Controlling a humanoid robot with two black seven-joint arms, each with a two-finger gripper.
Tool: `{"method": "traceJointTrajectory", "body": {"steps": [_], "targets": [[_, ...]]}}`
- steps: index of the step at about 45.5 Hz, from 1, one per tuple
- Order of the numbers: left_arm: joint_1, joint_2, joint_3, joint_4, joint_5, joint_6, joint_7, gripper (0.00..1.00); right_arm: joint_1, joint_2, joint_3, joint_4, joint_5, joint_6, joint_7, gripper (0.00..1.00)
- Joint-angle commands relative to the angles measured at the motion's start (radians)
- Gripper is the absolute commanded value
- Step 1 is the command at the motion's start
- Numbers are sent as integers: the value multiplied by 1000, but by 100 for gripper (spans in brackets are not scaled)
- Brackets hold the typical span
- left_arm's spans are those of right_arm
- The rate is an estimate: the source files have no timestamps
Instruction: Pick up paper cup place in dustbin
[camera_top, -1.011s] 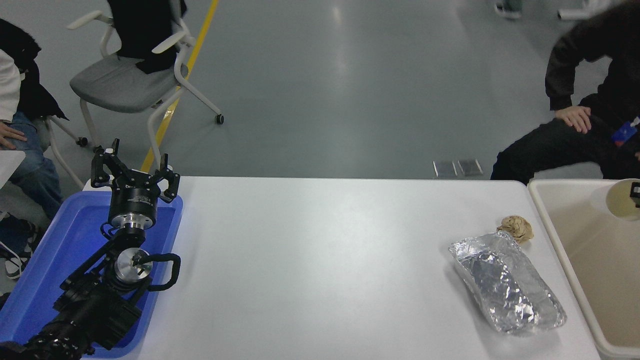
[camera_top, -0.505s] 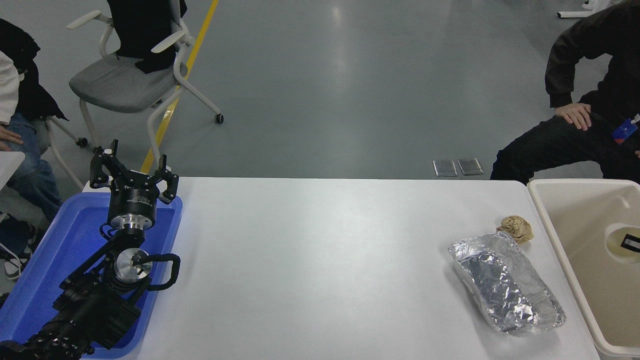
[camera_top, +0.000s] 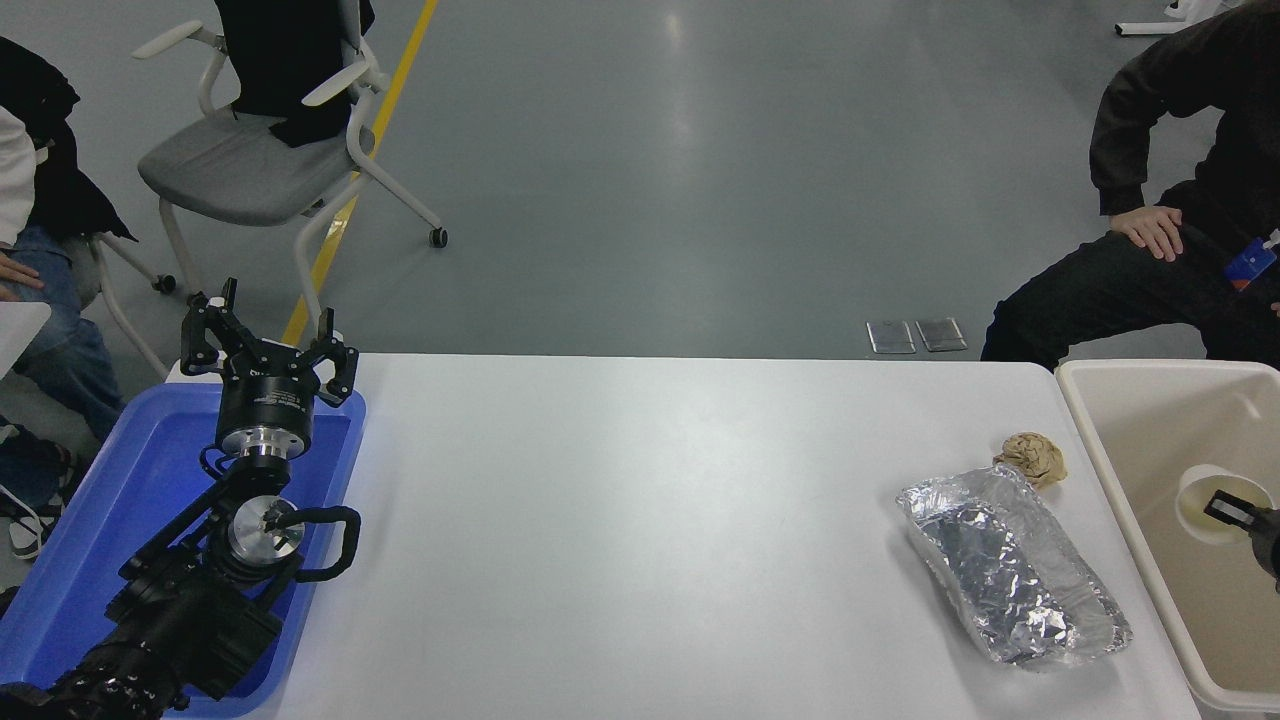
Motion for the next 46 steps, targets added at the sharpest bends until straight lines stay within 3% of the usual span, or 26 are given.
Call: {"method": "traceJointTrajectory", "body": {"steps": [1, 11, 18, 31, 37, 46], "targets": [[0, 0, 0, 0, 0, 0, 0, 99, 3, 9, 1, 7, 38, 3, 0, 100], [0, 0, 0, 0, 0, 0, 0, 99, 57, 4, 1, 53, 38, 12, 0, 100], [-2, -2, 2, 0, 0, 0, 0, 99, 165, -70, -61, 177, -8, 19, 1, 100], [-2, -2, 2, -1, 0, 0, 2, 99, 580, -208, -314, 641, -105, 69, 6, 100], [0, -2, 2, 0, 0, 0, 2, 99, 794, -202, -453, 800, -100, 147, 9, 100], [0, -2, 2, 0, 0, 0, 2, 99, 1096, -105, -642, 1043, -88, 200, 9, 100]]}}
